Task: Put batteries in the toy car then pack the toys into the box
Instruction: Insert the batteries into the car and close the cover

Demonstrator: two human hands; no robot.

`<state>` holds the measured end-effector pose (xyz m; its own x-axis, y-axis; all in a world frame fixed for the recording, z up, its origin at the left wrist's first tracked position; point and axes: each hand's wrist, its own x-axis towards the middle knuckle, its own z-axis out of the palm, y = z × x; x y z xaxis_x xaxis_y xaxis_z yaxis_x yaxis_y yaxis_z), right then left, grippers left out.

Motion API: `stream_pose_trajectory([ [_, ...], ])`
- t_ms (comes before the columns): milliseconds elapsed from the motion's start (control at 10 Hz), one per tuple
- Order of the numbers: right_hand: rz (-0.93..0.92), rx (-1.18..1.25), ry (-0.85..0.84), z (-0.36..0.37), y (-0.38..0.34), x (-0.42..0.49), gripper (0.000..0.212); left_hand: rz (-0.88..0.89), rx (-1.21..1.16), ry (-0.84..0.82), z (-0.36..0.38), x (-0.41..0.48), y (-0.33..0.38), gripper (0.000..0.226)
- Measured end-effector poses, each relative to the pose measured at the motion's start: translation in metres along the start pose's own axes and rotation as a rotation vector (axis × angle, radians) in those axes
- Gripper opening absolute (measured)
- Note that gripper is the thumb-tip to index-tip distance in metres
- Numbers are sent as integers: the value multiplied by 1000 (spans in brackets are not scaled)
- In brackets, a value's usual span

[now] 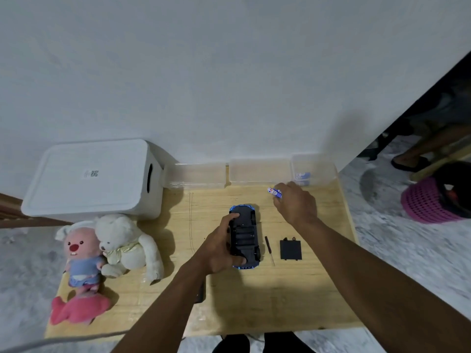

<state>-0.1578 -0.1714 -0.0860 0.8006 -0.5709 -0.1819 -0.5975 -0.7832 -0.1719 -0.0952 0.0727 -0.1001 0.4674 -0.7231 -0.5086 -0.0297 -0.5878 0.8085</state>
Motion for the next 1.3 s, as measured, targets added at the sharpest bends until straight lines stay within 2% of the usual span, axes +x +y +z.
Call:
stream_pose_trajectory([
  [200, -35, -28, 18, 16, -1, 0, 26, -40, 4, -6, -1, 7, -9, 105],
  [300, -85, -3, 10, 18, -3, -4, 19, -89, -199, -95, -3, 5, -6, 74],
  [400, -58, 117, 45, 20, -3, -11, 19, -106, -300, -54, -2, -2, 8, 64],
  [500, 77, 303, 59, 18, -3, -12, 29, -155, -310, -14, -2, 0, 9, 74],
  [600, 268, 392, -52, 13, 2, -9, 36, -115, -118, -20, -1, -2, 9, 101],
  [700, 403, 410, -101, 8, 7, -6, 59, -109, -161, -37, -4, 0, 9, 89],
  [800, 348, 235, -100, 6, 8, -3, 62, -123, -182, -48, -5, 1, 12, 90],
  [900, 231, 73, -49, -4, 7, -2, 39, -67, -83, -56, -6, -3, 11, 112],
  [1000, 126, -5, -11, -5, 4, 0, 28, -38, -143, -57, -6, -3, 0, 119],
  [1100, 114, -63, -24, 1, 0, 4, 34, -23, -140, -55, -6, -2, -1, 119],
  [1200, 126, -63, -26, 7, 0, 4, 27, -39, -146, -63, -5, -3, 5, 119],
  [1300, 122, 40, -17, 15, 1, -1, 24, -45, -68, -7, -4, -2, 12, 110],
])
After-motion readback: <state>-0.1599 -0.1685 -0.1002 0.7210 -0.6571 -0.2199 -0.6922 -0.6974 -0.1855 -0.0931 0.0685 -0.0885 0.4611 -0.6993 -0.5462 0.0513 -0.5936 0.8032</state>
